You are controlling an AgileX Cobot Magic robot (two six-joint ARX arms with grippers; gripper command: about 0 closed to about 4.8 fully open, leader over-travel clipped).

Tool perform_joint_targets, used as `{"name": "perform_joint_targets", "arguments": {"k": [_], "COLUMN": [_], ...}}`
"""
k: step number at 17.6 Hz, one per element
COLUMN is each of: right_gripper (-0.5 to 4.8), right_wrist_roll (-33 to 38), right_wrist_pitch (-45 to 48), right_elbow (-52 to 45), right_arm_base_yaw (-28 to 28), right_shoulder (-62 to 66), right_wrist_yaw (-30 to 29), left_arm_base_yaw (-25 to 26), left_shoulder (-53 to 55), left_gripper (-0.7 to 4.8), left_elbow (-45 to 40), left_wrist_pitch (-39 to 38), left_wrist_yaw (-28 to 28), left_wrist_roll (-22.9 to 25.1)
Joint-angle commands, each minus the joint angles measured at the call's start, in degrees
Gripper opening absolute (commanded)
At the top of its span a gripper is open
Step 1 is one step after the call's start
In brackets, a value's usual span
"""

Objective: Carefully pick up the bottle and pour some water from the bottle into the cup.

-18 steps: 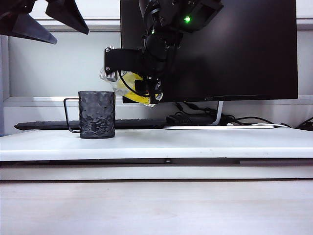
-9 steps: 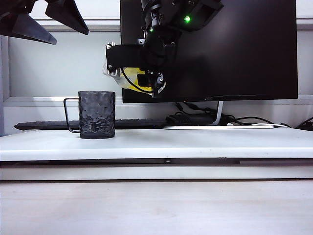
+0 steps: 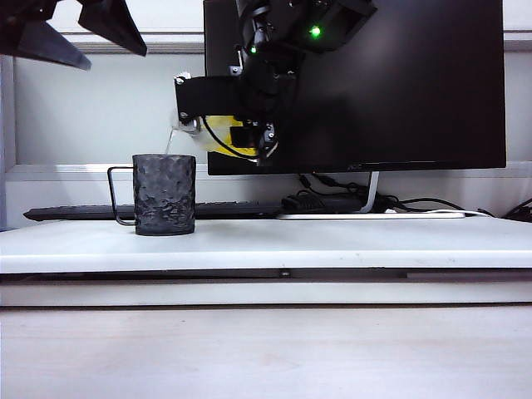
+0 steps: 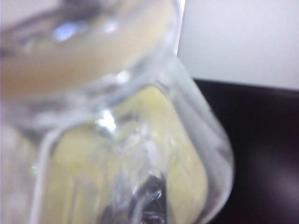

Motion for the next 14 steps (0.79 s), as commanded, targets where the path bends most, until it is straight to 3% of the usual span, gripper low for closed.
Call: {"name": "perform_joint_targets", "arguments": {"k": [1,5,14], "right_gripper": [1.98,1.98,1.98], "right_wrist_roll": [0.5,0.5,-1.3], "right_wrist_pitch": [2.6,0.5,-0.1], "right_elbow": [0.6,0.6,0.6], "right_arm_base_yaw": [0.9,1.3,0.9], "right_shoulder": [-0.9,-0.9,-1.0], "right_wrist_yaw": [0.1,1.4,1.4], "left_arm_base_yaw": [0.1,0.1,0.1], "left_shoulder": [-0.1,-0.1,-0.1], "left_gripper": [4.79,4.79,4.79], "left_elbow": [0.1,0.1,0.1], "left_wrist_pitch": [1.9,2.3,2.2], "left_wrist_yaw": [-0.2,-9.6,-9.8], "left_wrist_roll": [0.4,1.4,2.4]}}
